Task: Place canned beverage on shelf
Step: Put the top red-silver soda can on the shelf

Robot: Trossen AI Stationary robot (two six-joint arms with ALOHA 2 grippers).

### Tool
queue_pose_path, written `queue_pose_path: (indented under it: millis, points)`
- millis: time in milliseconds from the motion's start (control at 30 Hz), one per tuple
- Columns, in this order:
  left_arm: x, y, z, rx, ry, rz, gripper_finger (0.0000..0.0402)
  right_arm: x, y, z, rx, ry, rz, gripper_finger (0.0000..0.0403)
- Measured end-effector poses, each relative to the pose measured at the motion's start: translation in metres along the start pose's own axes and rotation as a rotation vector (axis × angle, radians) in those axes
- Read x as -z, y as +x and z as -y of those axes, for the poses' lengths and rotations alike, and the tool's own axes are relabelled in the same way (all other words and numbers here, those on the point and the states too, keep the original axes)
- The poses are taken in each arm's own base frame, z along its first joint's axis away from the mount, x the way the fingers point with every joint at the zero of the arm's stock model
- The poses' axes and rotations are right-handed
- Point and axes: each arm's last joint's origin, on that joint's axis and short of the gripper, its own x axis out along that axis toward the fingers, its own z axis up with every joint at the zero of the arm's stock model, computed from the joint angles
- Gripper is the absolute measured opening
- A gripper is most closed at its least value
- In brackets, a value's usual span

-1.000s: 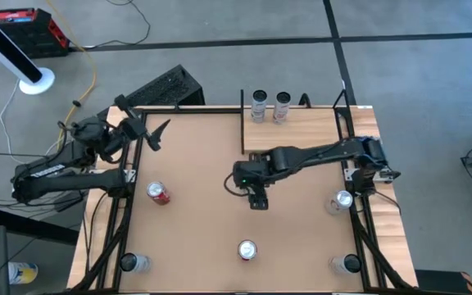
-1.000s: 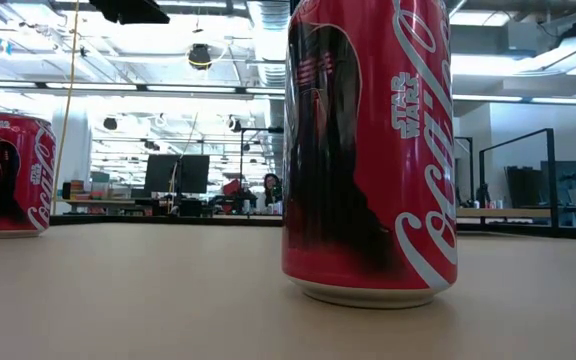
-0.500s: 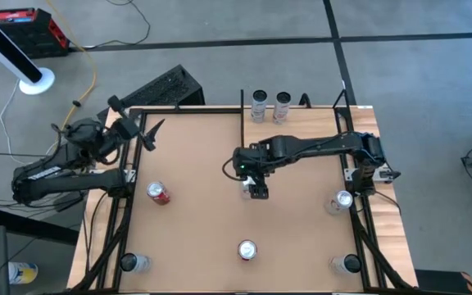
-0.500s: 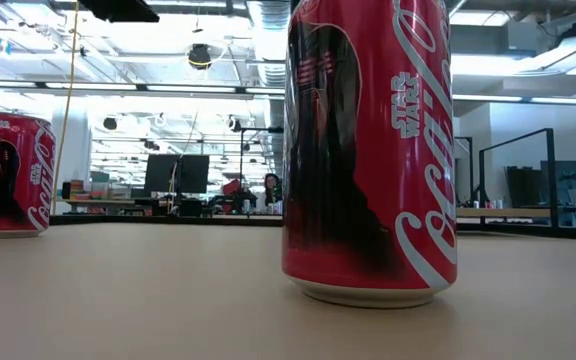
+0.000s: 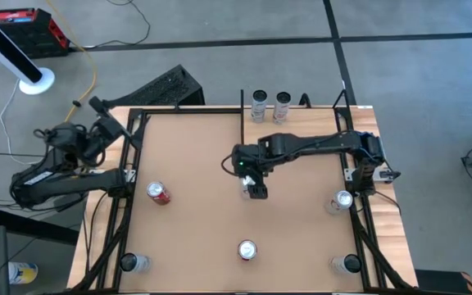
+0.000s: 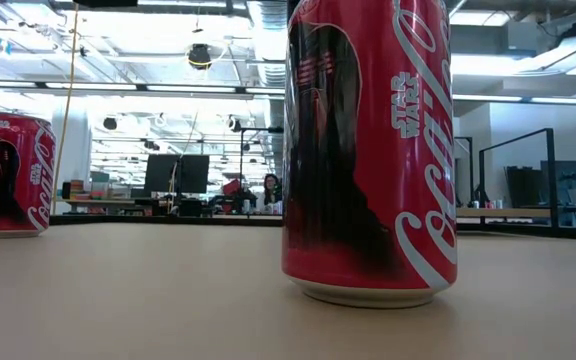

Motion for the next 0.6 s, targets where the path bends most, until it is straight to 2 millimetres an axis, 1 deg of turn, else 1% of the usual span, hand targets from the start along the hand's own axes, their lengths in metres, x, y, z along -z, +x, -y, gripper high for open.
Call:
queue_pose_path:
  millis: [100,233,600]
  points:
    - [-0.0001,-0.0006,-0.0005,-0.003,-0.003,0.003,0.0379,-0.0002,0.0002,-0.004,-0.001,-0.015,0.001,0.0379]
    - [0.0,-0.0004,-0.0003,-0.001,-0.002,0.002,0.0379,-0.0003,0.0004,-0.0087,0.044,-0.031,0.002,0.0379]
    - [-0.0001,-0.0004,-0.0004,-0.002,-0.004,0.002,0.0379,-0.0049,0.0013,-0.0081,0.065,-0.034,0.051,0.0379]
